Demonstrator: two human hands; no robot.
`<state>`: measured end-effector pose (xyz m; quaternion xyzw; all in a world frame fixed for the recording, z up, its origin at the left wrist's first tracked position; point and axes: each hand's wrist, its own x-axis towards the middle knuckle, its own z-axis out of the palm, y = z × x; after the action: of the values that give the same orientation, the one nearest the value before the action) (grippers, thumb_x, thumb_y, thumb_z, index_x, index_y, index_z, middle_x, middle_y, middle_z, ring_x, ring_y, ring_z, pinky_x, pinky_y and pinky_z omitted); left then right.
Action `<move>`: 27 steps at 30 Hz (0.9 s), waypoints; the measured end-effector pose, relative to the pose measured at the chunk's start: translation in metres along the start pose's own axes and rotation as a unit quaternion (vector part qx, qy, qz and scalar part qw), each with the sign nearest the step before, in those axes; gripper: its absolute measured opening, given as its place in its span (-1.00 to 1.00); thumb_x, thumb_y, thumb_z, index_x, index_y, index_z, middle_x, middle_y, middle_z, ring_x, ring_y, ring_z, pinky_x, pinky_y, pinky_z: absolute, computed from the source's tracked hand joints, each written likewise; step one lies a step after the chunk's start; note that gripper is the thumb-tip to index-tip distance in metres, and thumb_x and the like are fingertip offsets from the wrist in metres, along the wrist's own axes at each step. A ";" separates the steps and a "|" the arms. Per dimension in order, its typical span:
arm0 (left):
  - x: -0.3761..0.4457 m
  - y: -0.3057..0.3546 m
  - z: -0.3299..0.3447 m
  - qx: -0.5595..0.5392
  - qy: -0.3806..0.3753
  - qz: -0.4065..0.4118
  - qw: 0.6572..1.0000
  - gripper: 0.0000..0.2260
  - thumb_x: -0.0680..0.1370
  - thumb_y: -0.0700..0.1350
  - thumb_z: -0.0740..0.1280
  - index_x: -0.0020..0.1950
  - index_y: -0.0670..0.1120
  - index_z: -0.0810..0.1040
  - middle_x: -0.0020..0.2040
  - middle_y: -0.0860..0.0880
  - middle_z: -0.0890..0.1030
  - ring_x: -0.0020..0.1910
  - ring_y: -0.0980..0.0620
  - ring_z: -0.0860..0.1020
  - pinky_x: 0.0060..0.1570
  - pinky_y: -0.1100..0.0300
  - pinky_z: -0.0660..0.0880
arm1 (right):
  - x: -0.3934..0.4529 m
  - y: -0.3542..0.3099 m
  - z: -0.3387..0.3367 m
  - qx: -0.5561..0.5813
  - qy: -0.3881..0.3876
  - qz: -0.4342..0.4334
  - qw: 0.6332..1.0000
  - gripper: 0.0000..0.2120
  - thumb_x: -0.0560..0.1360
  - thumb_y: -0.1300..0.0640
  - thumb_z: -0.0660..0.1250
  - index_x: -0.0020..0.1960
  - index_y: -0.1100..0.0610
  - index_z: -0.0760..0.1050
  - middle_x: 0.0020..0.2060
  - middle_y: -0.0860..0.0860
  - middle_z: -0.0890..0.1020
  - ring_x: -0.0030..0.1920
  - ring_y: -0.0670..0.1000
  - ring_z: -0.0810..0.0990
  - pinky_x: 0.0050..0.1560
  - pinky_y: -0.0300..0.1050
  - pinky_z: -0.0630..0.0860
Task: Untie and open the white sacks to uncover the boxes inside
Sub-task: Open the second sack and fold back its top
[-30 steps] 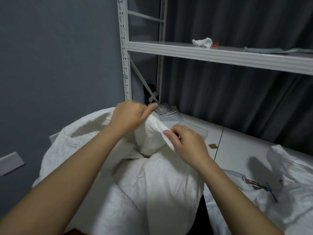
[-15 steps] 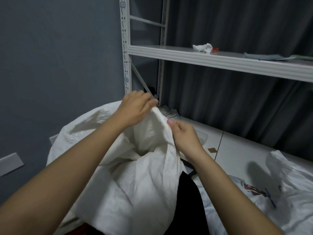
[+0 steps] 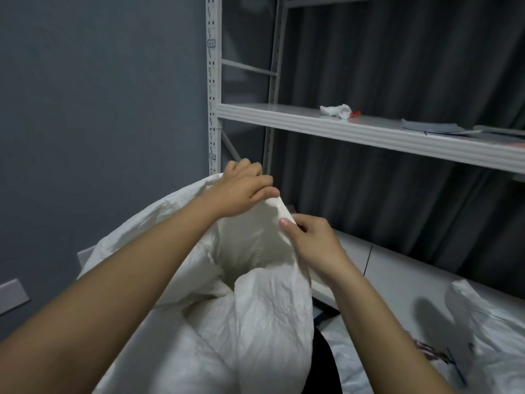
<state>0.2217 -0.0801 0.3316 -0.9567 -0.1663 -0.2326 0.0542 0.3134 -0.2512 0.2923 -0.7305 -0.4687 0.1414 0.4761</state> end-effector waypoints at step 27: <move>0.028 -0.032 -0.063 0.085 -0.061 -0.169 0.980 -0.83 0.53 0.00 0.35 0.08 0.00 0.61 0.08 -0.06 0.59 0.06 -0.11 0.54 -0.15 0.15 0.34 | 0.137 0.007 -0.025 -0.167 0.099 -0.049 0.980 -0.80 0.56 -0.04 0.24 0.06 0.00 0.59 0.15 0.07 0.49 0.16 0.08 0.39 0.16 -0.12 0.35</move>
<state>0.2077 -0.0535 0.4015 -0.9193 -0.3475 -0.1643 0.0846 0.4050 -0.1538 0.3324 -0.7862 -0.4716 -0.0348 0.3978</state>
